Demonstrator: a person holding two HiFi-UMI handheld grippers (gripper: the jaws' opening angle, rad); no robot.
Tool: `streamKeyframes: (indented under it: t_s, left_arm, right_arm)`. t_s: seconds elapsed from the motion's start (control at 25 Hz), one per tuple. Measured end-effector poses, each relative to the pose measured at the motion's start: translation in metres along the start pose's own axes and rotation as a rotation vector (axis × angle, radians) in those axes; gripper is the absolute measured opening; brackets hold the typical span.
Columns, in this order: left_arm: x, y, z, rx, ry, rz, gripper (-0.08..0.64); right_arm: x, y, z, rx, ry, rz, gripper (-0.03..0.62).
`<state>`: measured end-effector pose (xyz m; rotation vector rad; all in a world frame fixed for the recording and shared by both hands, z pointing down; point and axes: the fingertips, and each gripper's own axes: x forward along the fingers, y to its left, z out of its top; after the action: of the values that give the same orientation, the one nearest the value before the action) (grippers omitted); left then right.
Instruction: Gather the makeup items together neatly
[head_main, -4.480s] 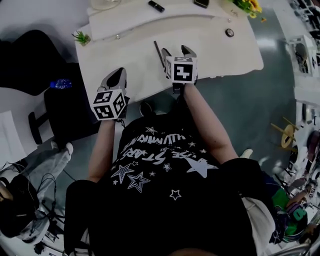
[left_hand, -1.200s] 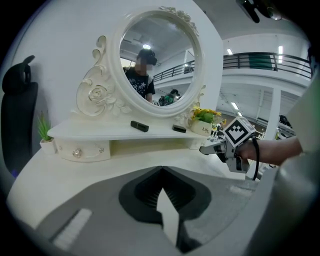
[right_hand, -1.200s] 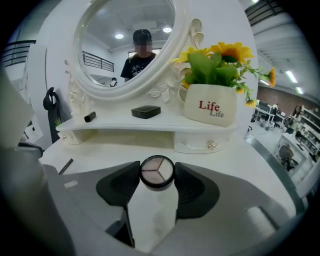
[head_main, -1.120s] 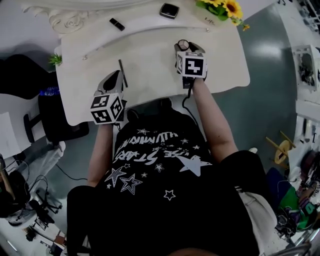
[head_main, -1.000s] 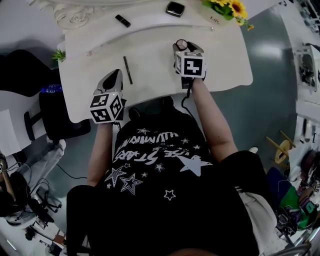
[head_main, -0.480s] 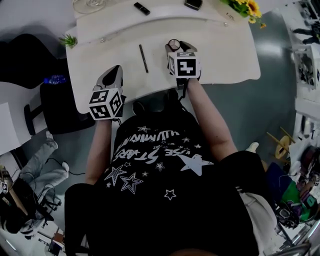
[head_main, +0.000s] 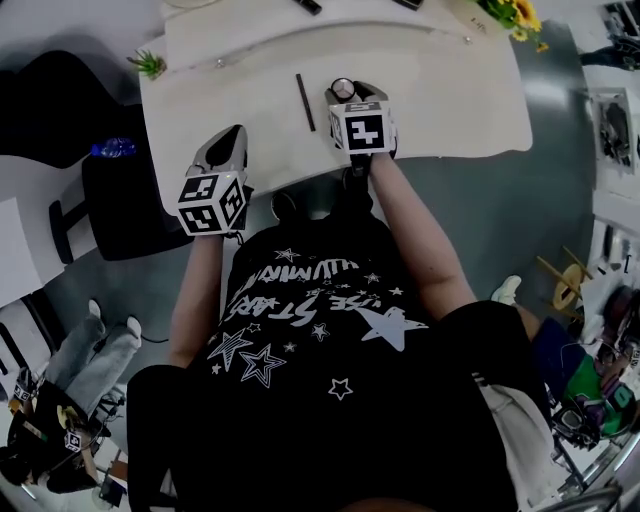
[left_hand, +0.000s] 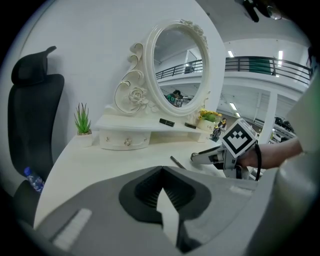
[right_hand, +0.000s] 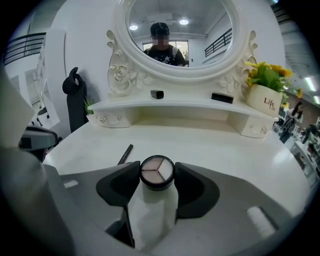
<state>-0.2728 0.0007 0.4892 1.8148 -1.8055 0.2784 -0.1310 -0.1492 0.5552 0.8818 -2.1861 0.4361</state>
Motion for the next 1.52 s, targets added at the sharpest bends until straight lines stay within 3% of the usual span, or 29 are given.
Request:
streamKeyframes:
  t_s: [0.64, 0.88, 1.52]
  left_arm:
    - [-0.008, 0.011, -0.011, -0.033, -0.004, 0.017, 0.0]
    - [-0.007, 0.006, -0.005, -0.039, -0.022, 0.021, 0.0]
    - [0.001, 0.019, 0.035, -0.057, -0.113, 0.096, 0.0]
  right_arm:
    - [0.015, 0.017, -0.014, -0.041, 0.049, 0.004, 0.25]
    - [0.007, 0.012, -0.007, -0.046, 0.024, 0.012, 0.301]
    - [-0.007, -0.01, 0.108, -0.08, -0.166, 0.037, 0.321]
